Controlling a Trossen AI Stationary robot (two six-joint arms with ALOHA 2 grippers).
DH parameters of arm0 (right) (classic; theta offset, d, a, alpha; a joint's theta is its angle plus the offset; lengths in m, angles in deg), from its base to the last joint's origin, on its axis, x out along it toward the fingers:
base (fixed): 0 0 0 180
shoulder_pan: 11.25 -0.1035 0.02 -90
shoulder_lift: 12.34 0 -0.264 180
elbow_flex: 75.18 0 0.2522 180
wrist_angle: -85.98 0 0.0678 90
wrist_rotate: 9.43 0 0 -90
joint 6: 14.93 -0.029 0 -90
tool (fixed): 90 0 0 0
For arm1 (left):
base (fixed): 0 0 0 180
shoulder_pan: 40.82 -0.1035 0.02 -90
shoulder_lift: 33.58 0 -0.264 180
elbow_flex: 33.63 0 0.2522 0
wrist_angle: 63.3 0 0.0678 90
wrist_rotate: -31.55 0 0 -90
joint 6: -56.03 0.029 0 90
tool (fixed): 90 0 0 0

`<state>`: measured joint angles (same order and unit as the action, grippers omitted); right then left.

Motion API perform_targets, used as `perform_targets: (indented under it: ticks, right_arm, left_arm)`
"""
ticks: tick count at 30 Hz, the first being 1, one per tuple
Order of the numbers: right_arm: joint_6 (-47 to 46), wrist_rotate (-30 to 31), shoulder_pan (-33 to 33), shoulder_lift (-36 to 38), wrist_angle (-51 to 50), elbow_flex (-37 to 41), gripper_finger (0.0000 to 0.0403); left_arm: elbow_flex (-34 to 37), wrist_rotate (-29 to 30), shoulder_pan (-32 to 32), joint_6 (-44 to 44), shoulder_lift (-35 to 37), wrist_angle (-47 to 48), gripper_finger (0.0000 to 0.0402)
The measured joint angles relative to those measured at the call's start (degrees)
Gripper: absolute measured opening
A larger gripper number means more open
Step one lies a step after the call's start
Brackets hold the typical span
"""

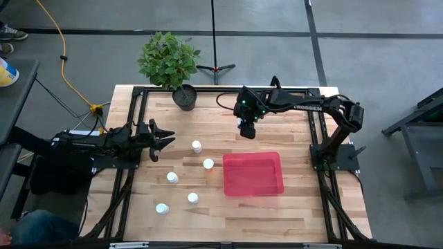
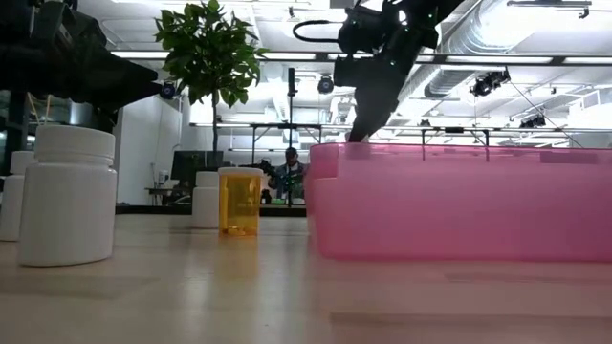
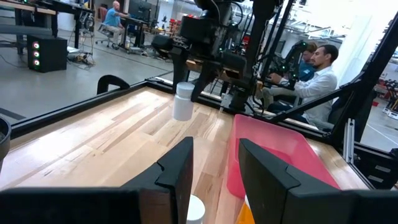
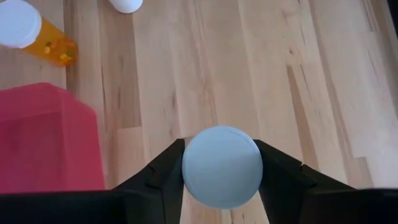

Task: Pick and place pill bottles into a basket
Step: Put the white pill bottle into the pink bin

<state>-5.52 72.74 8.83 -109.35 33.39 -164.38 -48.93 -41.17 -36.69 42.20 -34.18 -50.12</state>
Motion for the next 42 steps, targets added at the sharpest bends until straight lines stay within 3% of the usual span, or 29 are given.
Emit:
perform_targets:
  ticks: [13,25,42]
  right_arm:
    - [1.1,0.5,0.0,0.0,0.0,0.0,0.0153]
    - [1.4,-3.6,-0.6,0.0,-0.8,0.0,0.0150]
    - [-0.4,-5.6,-8.1,5.5,1.0,0.0,0.0152]
  left_arm:
    - [0.0,0.0,0.0,-0.1,0.0,0.0,0.0163]
    - [0.0,0.0,0.0,-0.2,0.0,0.0,0.0163]
    - [0.0,0.0,0.0,-0.2,0.0,0.0,0.0163]
